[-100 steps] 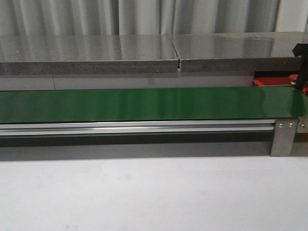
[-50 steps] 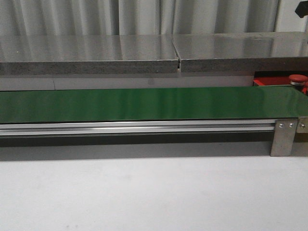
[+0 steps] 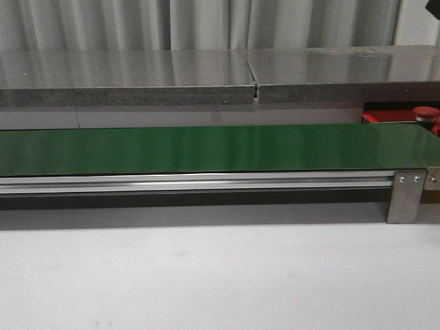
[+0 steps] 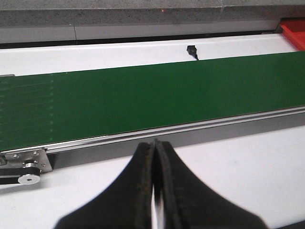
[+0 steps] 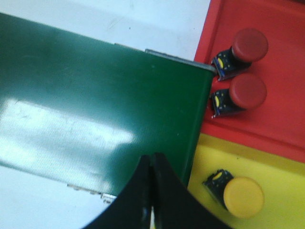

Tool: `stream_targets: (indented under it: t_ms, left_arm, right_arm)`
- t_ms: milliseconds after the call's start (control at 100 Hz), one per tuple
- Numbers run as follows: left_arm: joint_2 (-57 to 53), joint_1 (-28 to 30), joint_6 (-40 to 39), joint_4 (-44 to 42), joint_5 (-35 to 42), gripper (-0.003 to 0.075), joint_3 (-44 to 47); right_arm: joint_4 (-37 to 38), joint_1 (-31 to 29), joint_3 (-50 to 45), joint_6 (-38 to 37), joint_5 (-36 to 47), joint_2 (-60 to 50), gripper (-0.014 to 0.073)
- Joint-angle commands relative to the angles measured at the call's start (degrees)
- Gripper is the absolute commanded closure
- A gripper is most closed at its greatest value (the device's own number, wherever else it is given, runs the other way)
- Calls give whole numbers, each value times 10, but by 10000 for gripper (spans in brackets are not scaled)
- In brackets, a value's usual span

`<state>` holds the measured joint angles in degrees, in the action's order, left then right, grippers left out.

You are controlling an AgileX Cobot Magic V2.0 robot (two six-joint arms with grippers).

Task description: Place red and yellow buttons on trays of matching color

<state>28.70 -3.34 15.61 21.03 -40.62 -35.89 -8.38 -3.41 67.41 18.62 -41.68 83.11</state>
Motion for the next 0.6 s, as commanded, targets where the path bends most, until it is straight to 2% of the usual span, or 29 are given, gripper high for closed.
stream_targets:
  t_ms: [0, 210, 420, 590]
  left_arm:
    - [1, -5, -2, 14, 36, 739, -15]
    - [1, -5, -2, 14, 77, 739, -15]
    - [1, -5, -2, 14, 79, 739, -15]
    - [1, -5, -2, 14, 79, 739, -15]
  right_arm:
    - [1, 1, -28, 6, 46, -57, 662]
    - [0, 1, -135, 6, 76, -162, 662]
    - [-8, 1, -236, 6, 137, -279, 662]
    - [-9, 1, -305, 5, 155, -378, 662]
